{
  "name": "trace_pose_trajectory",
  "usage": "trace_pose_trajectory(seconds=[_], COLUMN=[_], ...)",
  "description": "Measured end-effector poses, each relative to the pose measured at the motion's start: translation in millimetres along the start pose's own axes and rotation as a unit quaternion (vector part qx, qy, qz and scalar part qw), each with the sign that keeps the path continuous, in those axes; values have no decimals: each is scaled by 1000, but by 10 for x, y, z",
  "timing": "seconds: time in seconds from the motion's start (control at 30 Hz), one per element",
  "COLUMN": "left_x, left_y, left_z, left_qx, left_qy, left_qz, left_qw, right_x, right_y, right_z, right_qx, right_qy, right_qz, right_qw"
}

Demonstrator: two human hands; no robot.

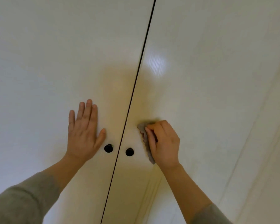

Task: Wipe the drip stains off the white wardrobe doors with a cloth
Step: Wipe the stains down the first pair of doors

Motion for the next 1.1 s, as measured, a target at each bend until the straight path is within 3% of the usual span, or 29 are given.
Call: trace_pose_trajectory(seconds=[0.1, 0.2, 0.4, 0.57, 0.7, 0.8, 0.93, 1.1], left_x=[5, -18, -25, -3, 6, 6, 8, 7], left_y=[-104, -131, -124, -137, -141, -134, -130, -130], left_z=[52, 60, 71, 103, 87, 97, 94, 93], left_qx=[-16, -17, -17, -20, -13, -14, -11, -9], left_qy=[-15, -29, -42, -44, -45, -41, -42, -41], left_qz=[-44, -78, -97, -96, -91, -92, -92, -95], left_qw=[999, 996, 994, 994, 995, 995, 995, 995], right_x=[-414, -572, 199, 866, 1012, 605, -134, 1], right_y=[-195, -403, -574, -441, -315, -70, 84, 10], right_z=[32, 13, 52, -44, -13, -38, -273, -490], right_qx=[12, 5, -17, 19, 35, 39, 78, 98], right_qy=[78, 100, 204, 123, 110, 63, 73, 41], right_qz=[-49, -73, 14, 9, 78, 18, -82, -111], right_qw=[996, 992, 979, 992, 990, 997, 991, 988])
Point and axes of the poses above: each hand's wrist, its own x-axis away from the middle knuckle, its own y-axis out of the back of the hand, z = x × y, the point moved 6 cm from there along -x, towards the middle knuckle, and after that the axes turned 4 degrees about -z, right-handed, at the moved point
